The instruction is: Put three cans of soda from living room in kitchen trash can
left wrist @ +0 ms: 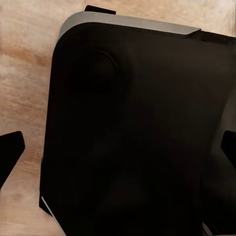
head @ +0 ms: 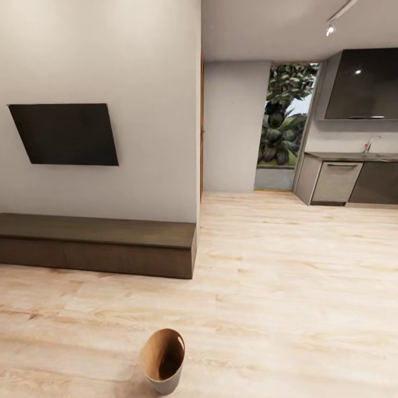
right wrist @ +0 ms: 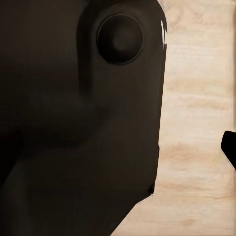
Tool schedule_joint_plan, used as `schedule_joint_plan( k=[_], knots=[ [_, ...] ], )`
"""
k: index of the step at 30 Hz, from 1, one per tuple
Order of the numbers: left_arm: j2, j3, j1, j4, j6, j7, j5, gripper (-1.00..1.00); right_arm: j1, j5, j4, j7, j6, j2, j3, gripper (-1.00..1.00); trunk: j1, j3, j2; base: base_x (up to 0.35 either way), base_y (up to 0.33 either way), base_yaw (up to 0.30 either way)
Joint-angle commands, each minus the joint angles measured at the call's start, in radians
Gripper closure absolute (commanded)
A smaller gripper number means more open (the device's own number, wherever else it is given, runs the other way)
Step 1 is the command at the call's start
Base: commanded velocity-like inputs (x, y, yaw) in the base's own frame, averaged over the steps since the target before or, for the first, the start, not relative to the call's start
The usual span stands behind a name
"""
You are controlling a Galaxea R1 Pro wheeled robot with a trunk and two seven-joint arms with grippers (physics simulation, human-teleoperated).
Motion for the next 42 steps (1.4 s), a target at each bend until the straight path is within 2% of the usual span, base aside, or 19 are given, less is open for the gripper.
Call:
schedule_joint_plan(
  k=[1,21,31,42],
  knots=[
    [-0.001,0.000,0.000,0.000,0.000,0.000,0.000,-1.00,0.000,0.000,0.000,0.000,0.000,0.000,0.000,-1.00,0.000,0.000,0.000,0.340,0.000,0.000],
    [-0.003,0.000,0.000,-0.001,-0.017,-0.001,-0.003,-1.00,0.000,0.000,0.000,0.000,0.000,0.000,0.000,-1.00,0.000,0.000,0.000,0.321,0.000,0.000],
    [-0.004,0.002,0.000,-0.001,-0.065,0.000,-0.004,-1.00,0.000,-0.001,0.000,0.002,-0.002,0.000,-0.001,-1.00,0.000,0.000,0.000,0.025,0.000,0.000],
    [-0.005,0.002,0.000,-0.001,-0.069,0.000,-0.004,-1.00,0.000,-0.002,0.000,0.004,0.001,0.004,-0.002,-1.00,0.000,0.000,0.000,0.000,0.000,0.010]
  ],
)
